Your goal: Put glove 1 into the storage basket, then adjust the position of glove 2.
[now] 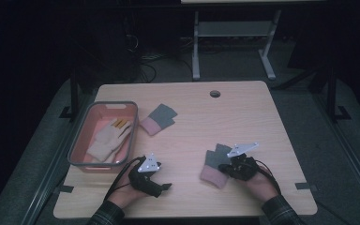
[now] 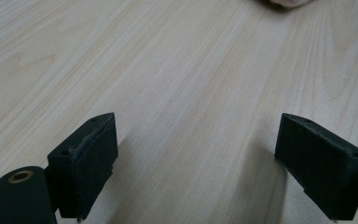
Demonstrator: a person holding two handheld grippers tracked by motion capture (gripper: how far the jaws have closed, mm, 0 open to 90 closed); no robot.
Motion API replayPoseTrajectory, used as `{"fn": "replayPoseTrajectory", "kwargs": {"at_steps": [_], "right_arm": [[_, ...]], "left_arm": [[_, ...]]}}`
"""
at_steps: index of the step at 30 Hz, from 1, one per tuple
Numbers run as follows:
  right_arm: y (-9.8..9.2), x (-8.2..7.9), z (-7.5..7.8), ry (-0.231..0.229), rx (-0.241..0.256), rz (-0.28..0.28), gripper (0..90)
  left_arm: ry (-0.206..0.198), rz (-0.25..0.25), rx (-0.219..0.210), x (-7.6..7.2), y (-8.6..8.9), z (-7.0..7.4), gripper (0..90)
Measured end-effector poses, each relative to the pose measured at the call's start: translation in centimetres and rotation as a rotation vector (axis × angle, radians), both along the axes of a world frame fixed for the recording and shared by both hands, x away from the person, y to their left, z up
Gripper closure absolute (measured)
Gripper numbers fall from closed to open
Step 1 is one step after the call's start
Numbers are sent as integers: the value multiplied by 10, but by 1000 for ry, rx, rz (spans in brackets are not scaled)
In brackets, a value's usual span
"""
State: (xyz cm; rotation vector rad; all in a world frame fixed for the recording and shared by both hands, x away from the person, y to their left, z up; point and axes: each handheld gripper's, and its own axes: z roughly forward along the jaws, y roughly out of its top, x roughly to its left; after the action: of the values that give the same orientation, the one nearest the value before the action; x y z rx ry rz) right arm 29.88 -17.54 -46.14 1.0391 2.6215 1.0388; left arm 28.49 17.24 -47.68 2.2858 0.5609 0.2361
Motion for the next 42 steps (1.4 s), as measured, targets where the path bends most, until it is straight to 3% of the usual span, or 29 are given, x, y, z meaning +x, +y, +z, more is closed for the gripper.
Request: {"fn": "replayPoseTrajectory", "kwargs": {"at_steps": [4, 11, 13, 20, 30, 37, 42], "right_arm": [[1, -8, 0, 1, -1, 6, 900], [0, -8, 2, -2, 4, 11, 890], [-1, -8, 5, -4, 19, 0, 784], [-17, -5, 11, -34, 61, -57, 572], [-73, -8, -2, -90, 14, -175, 278], [-108, -11, -13, -109, 9, -257, 202], [-112, -8, -19, -121, -3, -279, 174]], "left_arm": [[-2, 0, -1, 0, 0, 0, 123], [-2, 0, -2, 0, 0, 0, 123], [-2, 1, -4, 0, 0, 0, 123], [-1, 3, -7, 0, 0, 0, 123], [7, 16, -1, 0, -2, 1, 130], [44, 50, 15, 3, -7, 6, 189], [78, 74, -6, 9, -12, 13, 251]]}}
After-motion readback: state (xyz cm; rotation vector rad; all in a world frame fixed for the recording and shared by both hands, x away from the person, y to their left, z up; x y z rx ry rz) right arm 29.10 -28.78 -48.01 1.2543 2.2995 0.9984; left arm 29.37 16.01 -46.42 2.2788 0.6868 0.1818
